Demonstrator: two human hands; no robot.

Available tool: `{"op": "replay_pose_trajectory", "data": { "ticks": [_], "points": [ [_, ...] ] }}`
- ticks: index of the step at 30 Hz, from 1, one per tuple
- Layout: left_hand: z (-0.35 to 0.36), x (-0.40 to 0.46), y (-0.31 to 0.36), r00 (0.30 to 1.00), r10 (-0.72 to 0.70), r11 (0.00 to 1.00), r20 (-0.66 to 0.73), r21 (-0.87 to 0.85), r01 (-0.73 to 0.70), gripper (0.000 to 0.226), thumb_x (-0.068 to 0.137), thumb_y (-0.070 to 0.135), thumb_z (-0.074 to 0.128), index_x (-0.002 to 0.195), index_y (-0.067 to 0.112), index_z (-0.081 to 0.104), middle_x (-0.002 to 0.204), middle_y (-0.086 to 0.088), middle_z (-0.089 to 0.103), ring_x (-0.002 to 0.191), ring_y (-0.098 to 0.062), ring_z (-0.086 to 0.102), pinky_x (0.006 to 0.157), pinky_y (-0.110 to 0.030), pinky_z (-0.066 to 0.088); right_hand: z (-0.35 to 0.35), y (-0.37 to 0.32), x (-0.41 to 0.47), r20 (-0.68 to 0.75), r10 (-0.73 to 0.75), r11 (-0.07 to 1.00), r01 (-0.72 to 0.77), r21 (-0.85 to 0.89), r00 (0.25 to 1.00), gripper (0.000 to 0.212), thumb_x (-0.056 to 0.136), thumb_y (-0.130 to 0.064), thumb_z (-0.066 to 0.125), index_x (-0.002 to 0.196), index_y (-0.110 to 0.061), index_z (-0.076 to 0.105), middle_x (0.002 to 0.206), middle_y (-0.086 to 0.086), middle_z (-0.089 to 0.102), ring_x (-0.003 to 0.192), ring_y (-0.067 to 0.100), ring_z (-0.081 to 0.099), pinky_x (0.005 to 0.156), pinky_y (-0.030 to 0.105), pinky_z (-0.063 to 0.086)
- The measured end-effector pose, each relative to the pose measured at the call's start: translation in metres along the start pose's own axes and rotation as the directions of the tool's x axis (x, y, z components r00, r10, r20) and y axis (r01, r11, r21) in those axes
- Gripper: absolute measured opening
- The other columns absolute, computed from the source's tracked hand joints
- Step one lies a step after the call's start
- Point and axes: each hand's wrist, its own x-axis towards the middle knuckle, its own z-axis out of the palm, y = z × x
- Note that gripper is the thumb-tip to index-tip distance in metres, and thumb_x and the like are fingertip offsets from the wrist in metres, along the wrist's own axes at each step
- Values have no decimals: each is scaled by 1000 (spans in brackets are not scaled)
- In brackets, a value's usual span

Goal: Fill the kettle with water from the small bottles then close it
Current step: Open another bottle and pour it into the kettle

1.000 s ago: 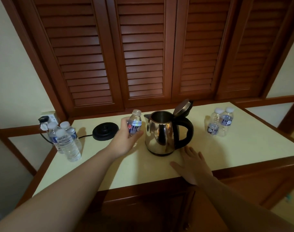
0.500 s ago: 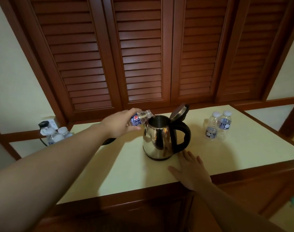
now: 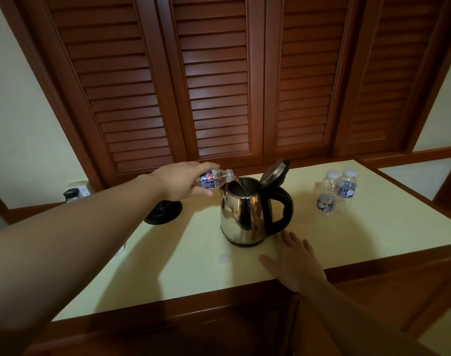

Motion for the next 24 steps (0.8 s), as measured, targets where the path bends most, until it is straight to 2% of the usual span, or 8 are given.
{"op": "replay_pose_trajectory", "data": {
  "ticks": [12,17,21,24],
  "points": [
    [-6,4,5,997,25,992,76,124,-34,80,93,67,58,160,45,20,149,-4,50,132,-27,52,101,-43,49,-1,-2,0,4,12,1000,-12,17,1000,92,93,-79,24,164,-23,11,173,3,8,159,22,4,128,49,6],
    [-10,6,3,996,26,989,88,143,-39,80,94,66,58,161,44,20,149,-4,50,131,-26,52,91,-34,42,-1,-2,-1,5,16,1000,-16,15,1000,92,92,-80,23,164,-24,10,173,2,8,159,22,4,128,49,6],
    [-19,7,6,995,30,984,93,171,-46,78,95,65,58,161,45,22,143,-3,52,127,-26,53,85,-32,39,-1,-2,-1,5,21,1000,-21,17,1000,93,91,-81,23,164,-24,11,173,2,8,159,22,3,128,49,6],
    [-25,10,9,993,45,974,106,216,-67,78,95,66,56,162,43,21,140,-5,54,122,-26,55,85,-33,42,-3,-3,-2,10,19,1000,-19,15,1000,92,93,-80,24,164,-24,11,173,2,8,159,22,3,128,49,6]
  ]
}}
